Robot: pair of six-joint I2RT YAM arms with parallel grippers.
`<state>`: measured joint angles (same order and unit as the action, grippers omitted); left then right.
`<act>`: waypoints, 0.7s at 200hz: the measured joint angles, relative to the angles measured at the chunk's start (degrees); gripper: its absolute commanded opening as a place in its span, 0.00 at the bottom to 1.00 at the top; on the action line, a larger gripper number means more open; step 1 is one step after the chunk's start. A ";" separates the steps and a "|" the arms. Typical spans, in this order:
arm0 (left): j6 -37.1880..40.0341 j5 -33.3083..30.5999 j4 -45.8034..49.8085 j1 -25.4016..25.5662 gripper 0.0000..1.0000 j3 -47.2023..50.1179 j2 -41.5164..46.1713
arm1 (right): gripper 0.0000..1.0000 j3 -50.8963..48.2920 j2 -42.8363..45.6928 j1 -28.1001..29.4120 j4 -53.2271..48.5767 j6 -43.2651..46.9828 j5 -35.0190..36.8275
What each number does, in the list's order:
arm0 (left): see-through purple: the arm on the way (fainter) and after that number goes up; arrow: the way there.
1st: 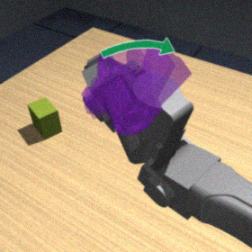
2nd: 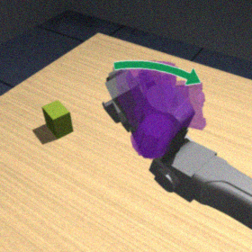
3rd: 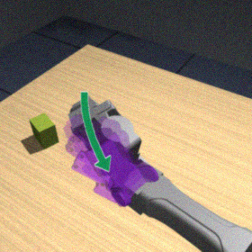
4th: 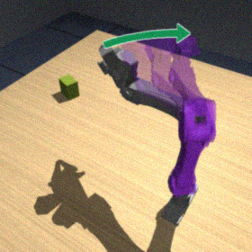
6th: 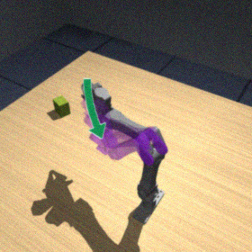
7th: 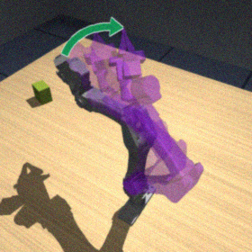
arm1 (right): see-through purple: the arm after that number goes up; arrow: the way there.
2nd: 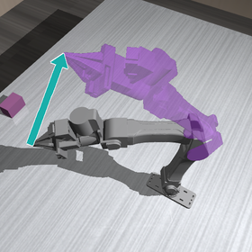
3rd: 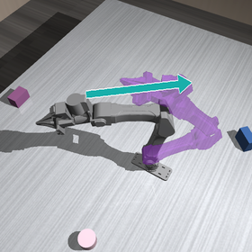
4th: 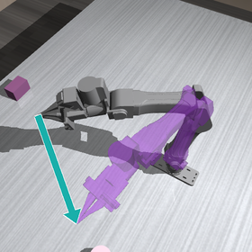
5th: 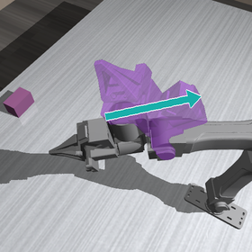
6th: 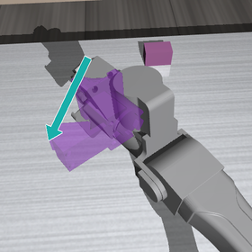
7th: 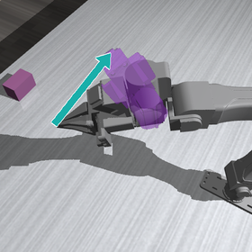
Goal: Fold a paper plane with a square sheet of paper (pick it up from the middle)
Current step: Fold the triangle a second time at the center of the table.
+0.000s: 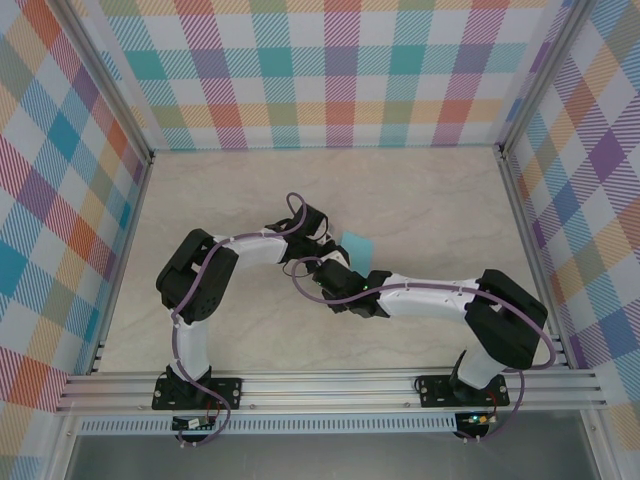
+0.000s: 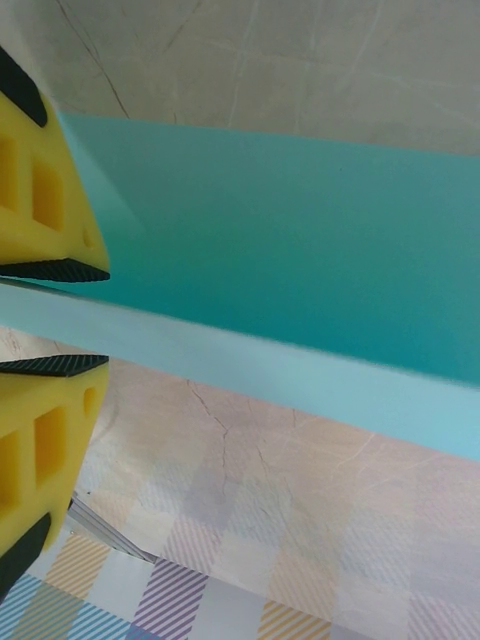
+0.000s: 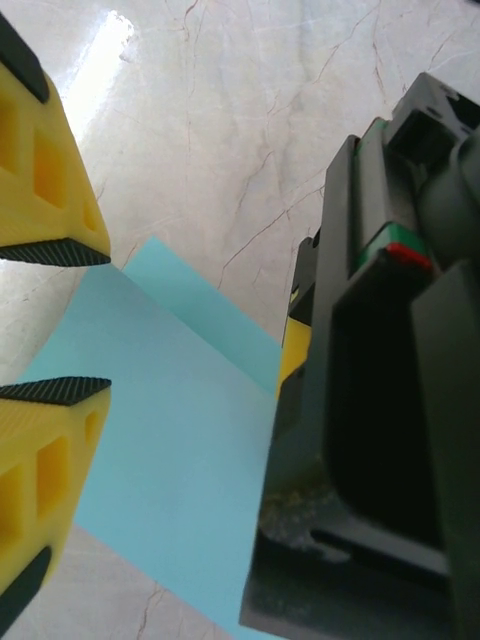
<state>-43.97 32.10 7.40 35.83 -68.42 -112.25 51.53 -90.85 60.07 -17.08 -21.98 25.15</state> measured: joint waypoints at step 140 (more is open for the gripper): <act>-1.14 0.02 -0.02 0.00 0.12 -0.52 0.00 | 0.60 -3.10 5.05 0.00 2.14 0.42 -2.60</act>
<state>-45.10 32.12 7.38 35.83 -68.95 -112.25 48.42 -85.80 60.07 -14.94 -21.56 22.55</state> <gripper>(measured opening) 0.128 0.596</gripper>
